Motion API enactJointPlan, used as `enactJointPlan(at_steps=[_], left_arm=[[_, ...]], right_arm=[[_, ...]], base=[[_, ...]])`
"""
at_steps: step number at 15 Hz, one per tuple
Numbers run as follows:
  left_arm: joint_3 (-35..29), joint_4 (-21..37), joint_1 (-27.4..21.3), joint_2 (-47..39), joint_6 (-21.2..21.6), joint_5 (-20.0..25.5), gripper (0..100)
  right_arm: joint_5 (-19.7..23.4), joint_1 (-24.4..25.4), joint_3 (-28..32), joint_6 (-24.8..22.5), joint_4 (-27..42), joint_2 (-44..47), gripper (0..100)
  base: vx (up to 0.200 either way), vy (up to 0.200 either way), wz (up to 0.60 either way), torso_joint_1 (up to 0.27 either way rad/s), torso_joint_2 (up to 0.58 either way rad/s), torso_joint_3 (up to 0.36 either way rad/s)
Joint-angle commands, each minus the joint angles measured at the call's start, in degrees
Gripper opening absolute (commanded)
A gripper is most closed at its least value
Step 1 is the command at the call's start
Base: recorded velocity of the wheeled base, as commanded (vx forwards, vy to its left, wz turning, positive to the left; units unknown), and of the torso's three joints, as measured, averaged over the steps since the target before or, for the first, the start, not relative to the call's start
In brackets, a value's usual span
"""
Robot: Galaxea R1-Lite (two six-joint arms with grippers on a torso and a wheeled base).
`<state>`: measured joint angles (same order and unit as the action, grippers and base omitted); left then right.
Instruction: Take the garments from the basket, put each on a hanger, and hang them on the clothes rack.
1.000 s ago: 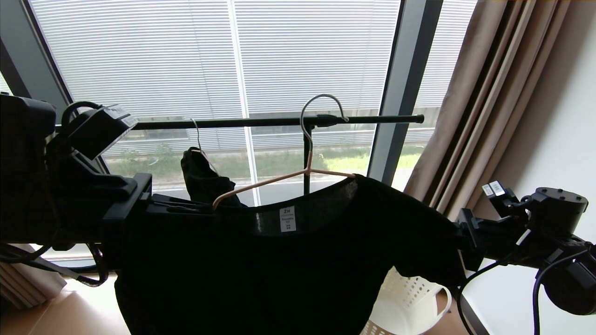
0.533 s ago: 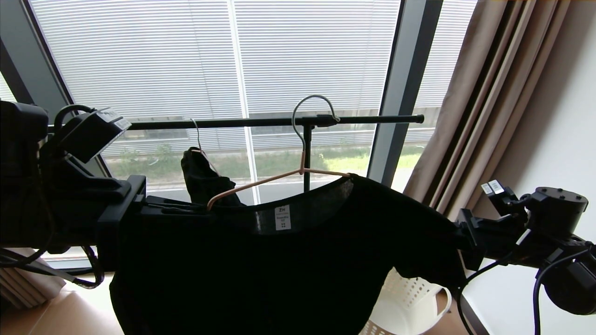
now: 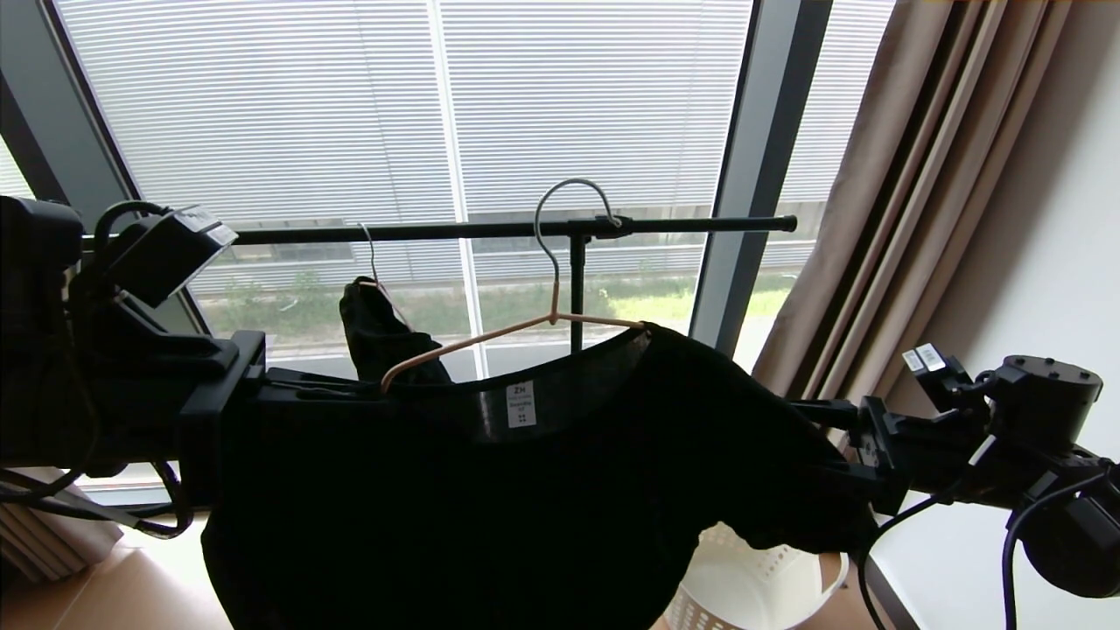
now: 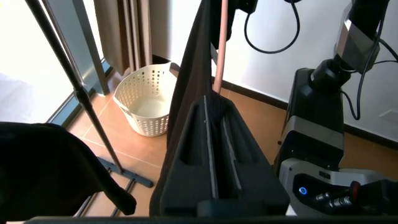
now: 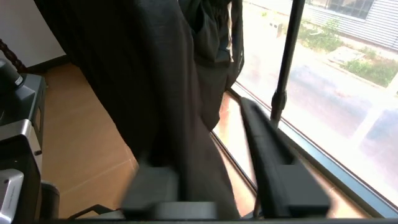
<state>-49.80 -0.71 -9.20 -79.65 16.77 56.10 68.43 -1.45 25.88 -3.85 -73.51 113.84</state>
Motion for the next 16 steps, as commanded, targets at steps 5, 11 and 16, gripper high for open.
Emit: enactJointPlan(at_steps=[5, 11, 16], left_arm=[[2.5, -1.1, 5.0, 0.2, -2.4, -0.2, 0], [1.9, -1.1, 2.7, 0.6, -7.2, -10.2, 0], [0.6, -7.6, -7.5, -1.4, -14.8, -30.6, 0]], right_arm=[[-5.3, 6.1, -2.8, -2.9, -0.1, -4.7, 100], [-31.8, 20.5, -1.8, 3.9, 0.2, -12.9, 100], [-35.6, 21.8, 2.1, 6.7, 10.1, -19.5, 100]], base=[[0.0, 0.0, 0.0, 0.0, 0.0, 0.0], [0.0, 0.0, 0.0, 0.0, 0.0, 0.0], [0.0, 0.0, 0.0, 0.0, 0.0, 0.0]])
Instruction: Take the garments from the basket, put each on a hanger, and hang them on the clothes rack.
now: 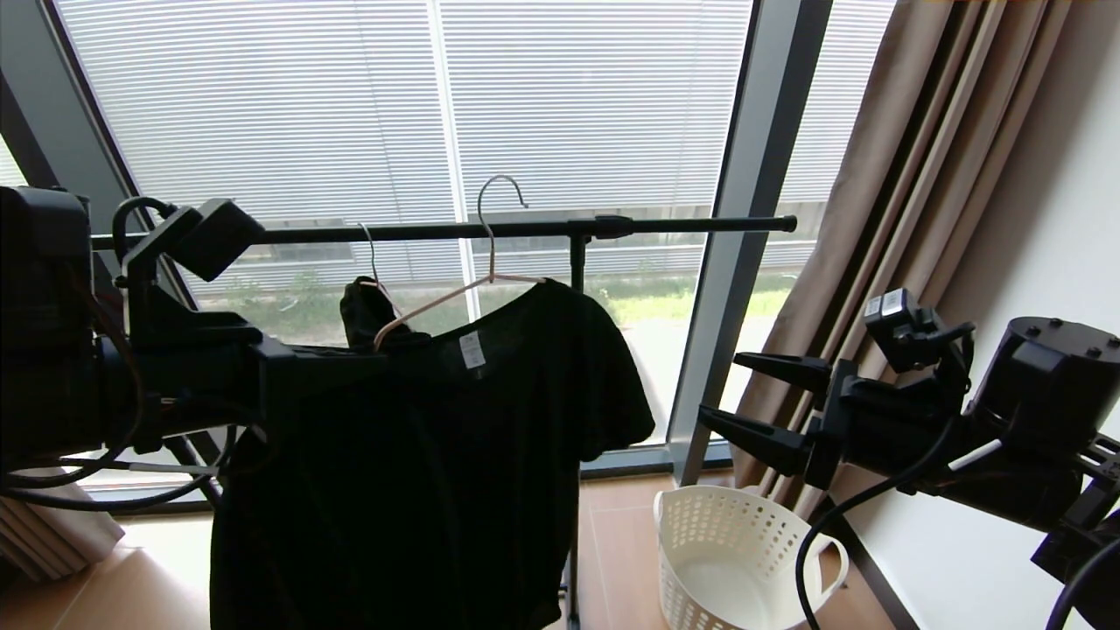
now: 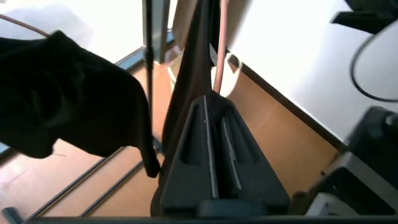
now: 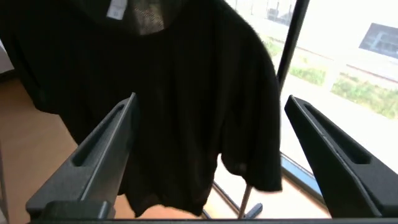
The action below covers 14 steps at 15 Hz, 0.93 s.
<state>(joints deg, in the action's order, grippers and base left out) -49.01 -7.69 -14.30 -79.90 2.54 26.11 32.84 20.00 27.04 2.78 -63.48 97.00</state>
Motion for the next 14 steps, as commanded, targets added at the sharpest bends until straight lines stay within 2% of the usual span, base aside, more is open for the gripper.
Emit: enactJointPlan(at_steps=[1, 2, 3, 6, 9, 14], left_arm=[[-1.2, -3.2, -7.2, -3.2, -2.7, -11.3, 0], [-2.1, -3.2, -9.2, -4.4, -2.9, -15.7, 0], [-2.6, -3.2, -10.4, -5.0, -2.9, -18.4, 0], [-2.8, -3.0, -11.3, -5.3, -2.7, -20.8, 0], [-2.5, -2.9, -11.5, -6.3, -2.8, -25.3, 0], [-0.2, -2.1, -11.5, -6.5, -2.5, -26.7, 0]], right_arm=[[-0.3, 0.3, 2.1, 0.0, 3.2, -3.6, 100], [-0.4, 0.3, 2.2, 0.0, 3.3, -3.6, 100], [-0.5, 0.3, 2.2, 0.0, 3.3, -3.4, 100], [-0.5, 0.3, 2.2, 0.0, 3.3, -3.1, 100], [-0.5, 0.3, 2.2, 0.0, 3.4, -3.0, 100], [-0.8, 0.3, 2.2, 0.0, 3.4, -2.6, 100]], base=[[0.0, 0.0, 0.0, 0.0, 0.0, 0.0], [0.0, 0.0, 0.0, 0.0, 0.0, 0.0], [0.0, 0.0, 0.0, 0.0, 0.0, 0.0], [0.0, 0.0, 0.0, 0.0, 0.0, 0.0], [0.0, 0.0, 0.0, 0.0, 0.0, 0.0], [0.0, 0.0, 0.0, 0.0, 0.0, 0.0]])
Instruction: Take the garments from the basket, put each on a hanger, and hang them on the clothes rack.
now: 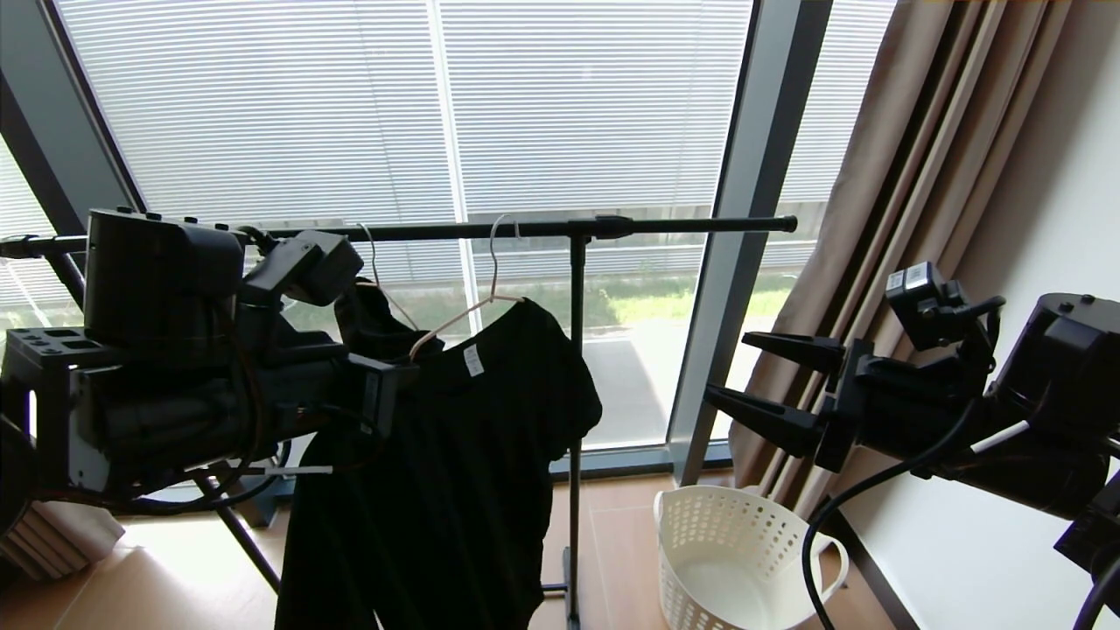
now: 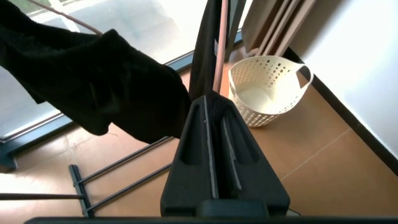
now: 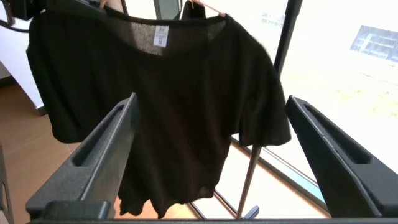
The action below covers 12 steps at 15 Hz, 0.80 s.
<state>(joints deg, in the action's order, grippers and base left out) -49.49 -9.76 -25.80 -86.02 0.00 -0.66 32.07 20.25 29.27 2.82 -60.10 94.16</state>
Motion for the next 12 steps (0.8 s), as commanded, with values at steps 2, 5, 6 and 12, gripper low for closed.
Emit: enactJointPlan(at_steps=[2, 5, 6, 12], left_arm=[[-0.1, -0.2, 0.0, -1.5, 0.1, -2.3, 0], [-2.0, -1.2, -1.5, -5.0, -0.4, -7.1, 0], [-2.4, -1.7, -1.9, -5.7, -0.7, -8.0, 0], [-11.9, -4.7, -3.3, -14.6, -9.2, -10.0, 0]], right_arm=[[0.0, 0.1, 0.0, 0.0, 0.0, 0.2, 100], [-0.1, 0.1, 0.0, 0.0, 0.0, 0.2, 100], [-0.1, 0.1, 0.0, 0.0, 0.0, 0.2, 100], [-0.1, 0.1, 0.0, -0.1, 0.0, 0.3, 100]], base=[[0.0, 0.0, 0.0, 0.0, 0.0, 0.0], [0.0, 0.0, 0.0, 0.0, 0.0, 0.0], [0.0, 0.0, 0.0, 0.0, 0.0, 0.0], [0.0, 0.0, 0.0, 0.0, 0.0, 0.0]])
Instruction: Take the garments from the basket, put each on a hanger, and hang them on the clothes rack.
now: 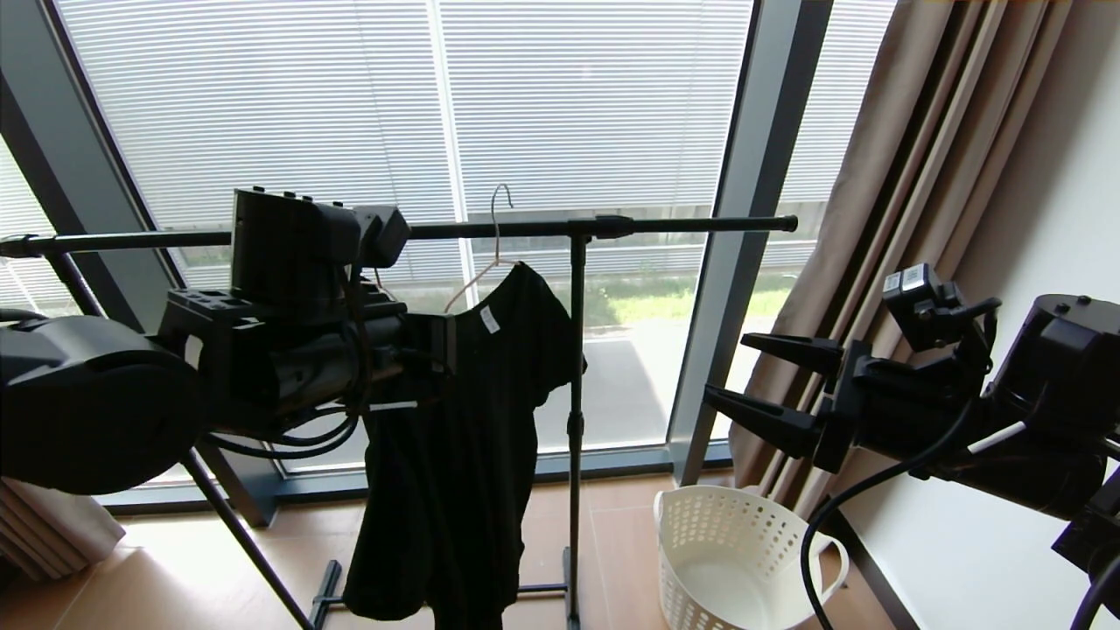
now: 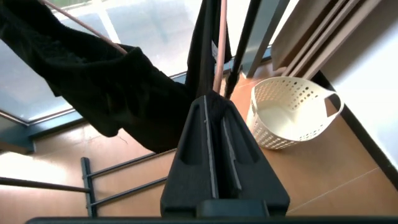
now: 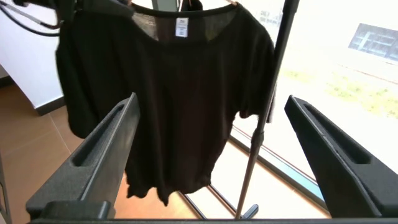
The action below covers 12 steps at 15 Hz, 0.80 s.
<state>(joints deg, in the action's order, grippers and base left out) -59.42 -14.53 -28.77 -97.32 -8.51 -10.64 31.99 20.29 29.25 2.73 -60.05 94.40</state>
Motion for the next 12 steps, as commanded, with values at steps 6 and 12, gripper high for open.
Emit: enactJointPlan(at_steps=[6, 12], left_arm=[[-6.7, -0.1, -0.3, -9.4, -3.5, -2.1, 0], [-7.6, -0.1, -0.3, -10.9, -4.2, -2.5, 0]], right_arm=[[0.0, 0.0, 0.0, -0.1, -0.1, 0.9, 100], [0.0, 0.0, 0.0, -0.1, -0.1, 1.4, 100]], base=[[0.0, 0.0, 0.0, 0.0, 0.0, 0.0], [0.0, 0.0, 0.0, 0.0, 0.0, 0.0]])
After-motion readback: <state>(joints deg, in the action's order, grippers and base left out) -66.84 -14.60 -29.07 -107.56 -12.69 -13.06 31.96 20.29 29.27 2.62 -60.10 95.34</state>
